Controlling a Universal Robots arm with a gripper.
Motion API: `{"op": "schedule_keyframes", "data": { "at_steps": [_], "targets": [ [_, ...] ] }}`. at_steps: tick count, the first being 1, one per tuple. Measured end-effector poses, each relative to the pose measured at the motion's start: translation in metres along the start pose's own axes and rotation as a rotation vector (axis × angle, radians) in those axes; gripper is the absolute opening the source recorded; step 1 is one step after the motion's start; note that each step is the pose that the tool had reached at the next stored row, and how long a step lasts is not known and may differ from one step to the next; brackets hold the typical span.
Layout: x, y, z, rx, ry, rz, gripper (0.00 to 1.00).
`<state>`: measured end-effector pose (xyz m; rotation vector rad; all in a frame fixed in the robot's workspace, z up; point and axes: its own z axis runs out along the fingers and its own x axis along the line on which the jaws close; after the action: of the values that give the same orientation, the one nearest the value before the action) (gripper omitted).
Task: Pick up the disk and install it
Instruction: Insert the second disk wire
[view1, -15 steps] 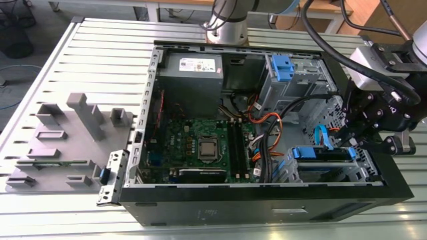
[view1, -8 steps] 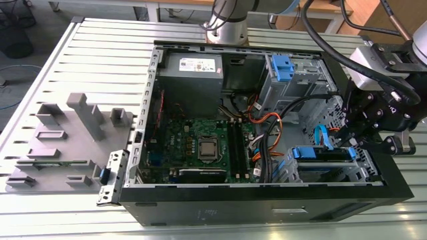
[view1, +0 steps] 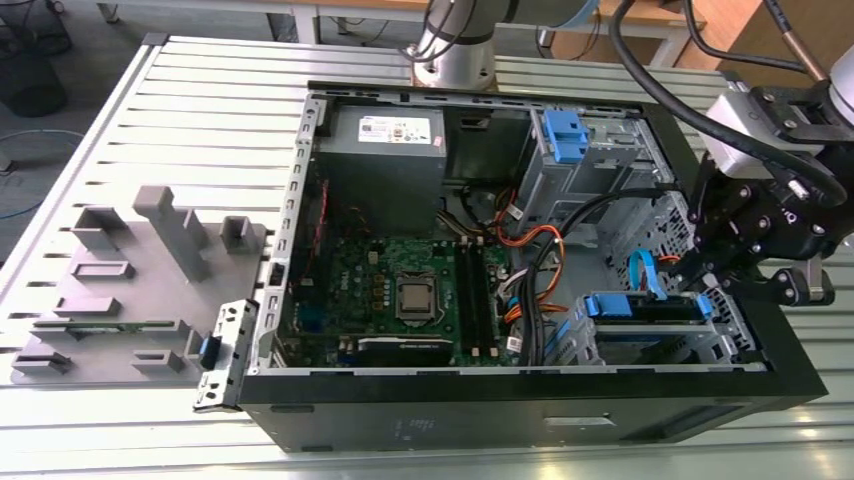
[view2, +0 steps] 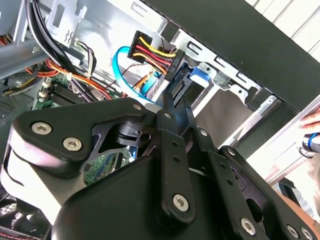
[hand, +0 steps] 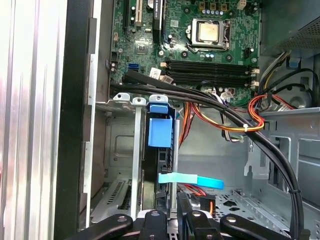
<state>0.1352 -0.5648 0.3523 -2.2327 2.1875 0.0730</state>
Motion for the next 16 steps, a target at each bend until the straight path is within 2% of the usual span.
{"op": "schedule_keyframes", "data": {
  "at_steps": [7, 12, 14, 15, 16],
  "targets": [
    [-0.0061, -0.0005, 0.0014, -0.0002, -0.0002, 0.000, 0.24],
    [-0.0062, -0.0005, 0.0014, -0.0002, -0.0001, 0.000, 0.24],
    [-0.0063, -0.0005, 0.0015, -0.0002, -0.0001, 0.000, 0.25],
    [-0.0063, -0.0005, 0.0015, -0.0002, -0.0003, 0.000, 0.30],
    [-0.0064, -0.0005, 0.0015, -0.0002, -0.0002, 0.000, 0.30]
  ]
}}
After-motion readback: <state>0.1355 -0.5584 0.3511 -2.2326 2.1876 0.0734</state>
